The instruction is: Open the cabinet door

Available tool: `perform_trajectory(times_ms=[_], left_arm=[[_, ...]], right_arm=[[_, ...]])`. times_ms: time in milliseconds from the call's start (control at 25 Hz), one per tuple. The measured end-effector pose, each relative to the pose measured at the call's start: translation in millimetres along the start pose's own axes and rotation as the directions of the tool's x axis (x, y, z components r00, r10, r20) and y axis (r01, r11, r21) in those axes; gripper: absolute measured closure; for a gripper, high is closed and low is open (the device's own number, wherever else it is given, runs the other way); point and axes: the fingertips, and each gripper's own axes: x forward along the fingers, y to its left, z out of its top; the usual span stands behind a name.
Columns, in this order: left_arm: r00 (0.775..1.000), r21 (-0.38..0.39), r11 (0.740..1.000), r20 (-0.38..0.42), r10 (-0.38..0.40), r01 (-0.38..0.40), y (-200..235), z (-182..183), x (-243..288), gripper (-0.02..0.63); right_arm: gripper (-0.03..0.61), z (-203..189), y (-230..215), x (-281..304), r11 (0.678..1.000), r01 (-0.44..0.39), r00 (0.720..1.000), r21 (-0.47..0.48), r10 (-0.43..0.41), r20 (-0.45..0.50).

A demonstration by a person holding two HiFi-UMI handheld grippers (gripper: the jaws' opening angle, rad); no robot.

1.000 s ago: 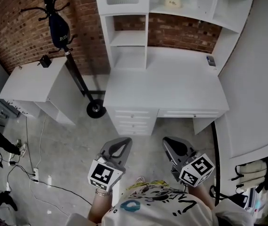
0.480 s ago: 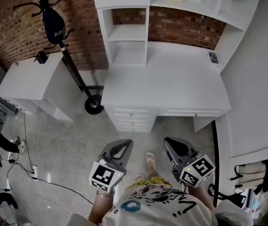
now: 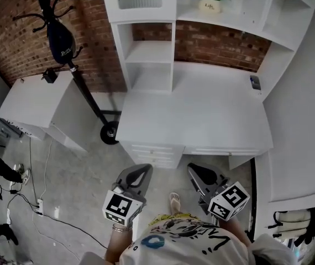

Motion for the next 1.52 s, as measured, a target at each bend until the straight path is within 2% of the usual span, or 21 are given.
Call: perform_trajectory(times_ms=[440,680,960,1160,1360,1520], left_arm=[[0.999,-0.023,0.999,-0.021,0.048,-0.048,15.5,13.6,67.0,0.600],[0.999,0.007,0.999,-0.012,0.049,-0.049,20.1,29.0,100.9,0.600],[0.998,0.025,0.997,-0.001,0.067,-0.066,38.3,39.7,116.5,0.600],[0.998,0.047,0.997,-0.033,0.062,-0.060,60.6,35.4,125.0,0.600],[0.998,0.060,0.997,-0.016,0.055,-0.054,97.5,41.3,137.4,0.600],[1.000,0.077,0.997,0.001,0.021,-0.021,121.6,54.3,150.7,0.600]], right_arm=[[0.549,17.9,-74.8,17.3,0.999,-0.042,0.999,0.003,0.042,-0.020],[0.549,22.6,-109.0,24.6,0.998,-0.054,0.998,0.015,0.054,-0.033],[0.549,25.8,-122.4,48.3,0.997,-0.080,0.995,0.015,0.081,-0.052],[0.549,29.3,-126.7,71.5,0.995,-0.101,0.993,0.016,0.101,-0.053],[0.549,34.1,-137.6,103.5,0.997,-0.074,0.996,0.003,0.075,-0.048],[0.549,47.8,-146.9,130.7,0.998,-0.055,0.998,0.004,0.055,-0.028]])
